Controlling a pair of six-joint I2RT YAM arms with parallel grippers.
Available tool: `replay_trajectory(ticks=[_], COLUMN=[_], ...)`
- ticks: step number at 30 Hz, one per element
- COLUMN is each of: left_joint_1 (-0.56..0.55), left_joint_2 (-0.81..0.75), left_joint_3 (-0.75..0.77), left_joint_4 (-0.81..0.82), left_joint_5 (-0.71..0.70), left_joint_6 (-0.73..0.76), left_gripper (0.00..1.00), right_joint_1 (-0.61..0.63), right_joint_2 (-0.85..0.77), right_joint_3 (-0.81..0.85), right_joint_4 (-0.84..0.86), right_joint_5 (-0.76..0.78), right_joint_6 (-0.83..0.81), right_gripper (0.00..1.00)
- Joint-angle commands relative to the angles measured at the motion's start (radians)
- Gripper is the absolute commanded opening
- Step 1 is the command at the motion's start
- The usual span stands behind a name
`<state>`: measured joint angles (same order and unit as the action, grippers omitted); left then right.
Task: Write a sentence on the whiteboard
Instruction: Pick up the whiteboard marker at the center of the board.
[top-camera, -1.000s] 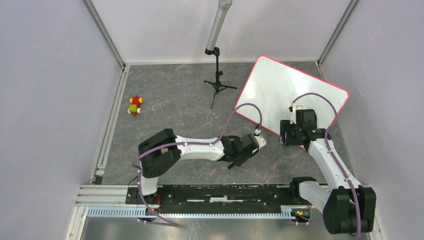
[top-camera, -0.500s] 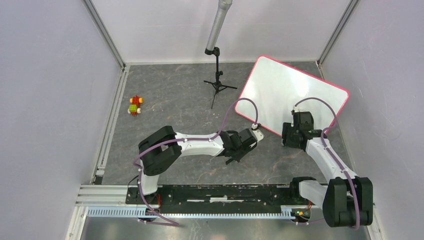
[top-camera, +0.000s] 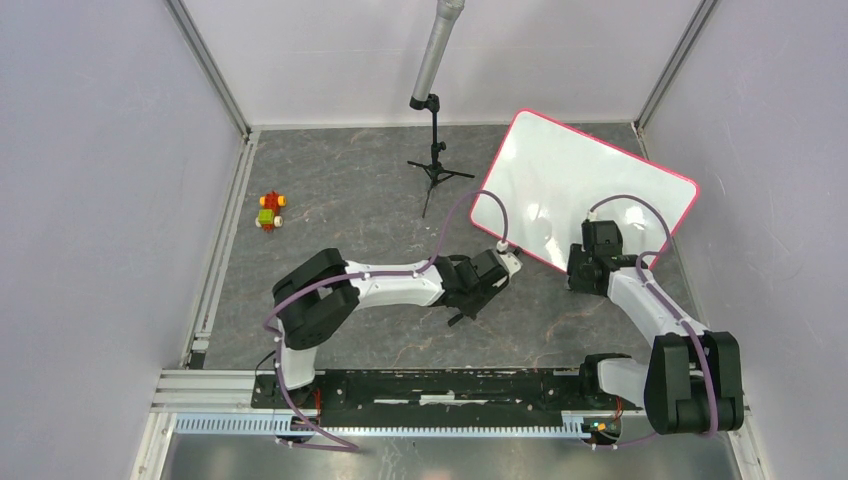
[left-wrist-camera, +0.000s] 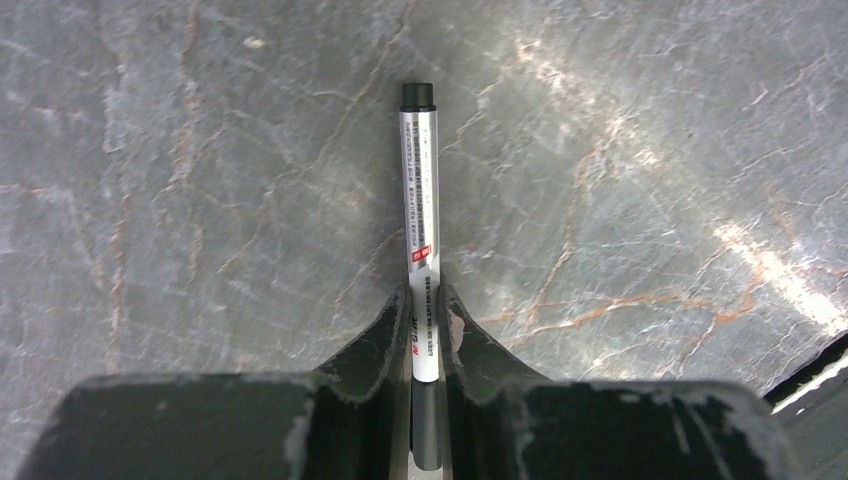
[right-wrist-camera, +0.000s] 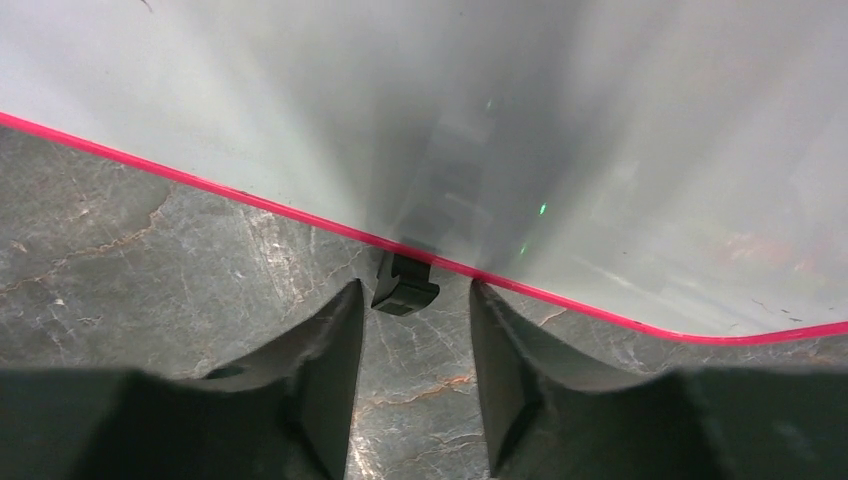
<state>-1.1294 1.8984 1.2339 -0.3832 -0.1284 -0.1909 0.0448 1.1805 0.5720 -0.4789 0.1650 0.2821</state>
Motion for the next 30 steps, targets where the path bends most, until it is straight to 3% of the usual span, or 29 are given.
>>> replay_trajectory(ticks=[1, 10, 30], left_joint_1=[0.021, 0.077, 0.365], left_joint_2=[-0.099, -0.214, -0.54], left_joint_3=[-0.011, -0.045, -0.125], left_joint_4=[-0.019, -0.045, -0.092], left_joint_5=[0.014, 0.052, 0.242], left_joint_6=[-0.04, -0.029, -0.045], left_gripper=[0.02, 0.02, 0.02], right_joint_1=[0.0, -0.002, -0.003], right_joint_2=[0.018, 0.027, 0.112], right_joint_3=[-0.003, 0.019, 0.062], right_joint_4=[0.084, 0.069, 0.02], right_joint_5=[0.06, 0.064, -0.162], right_joint_6=[-0.007, -0.104, -0.359], right_gripper=[0.39, 0.0, 0.0])
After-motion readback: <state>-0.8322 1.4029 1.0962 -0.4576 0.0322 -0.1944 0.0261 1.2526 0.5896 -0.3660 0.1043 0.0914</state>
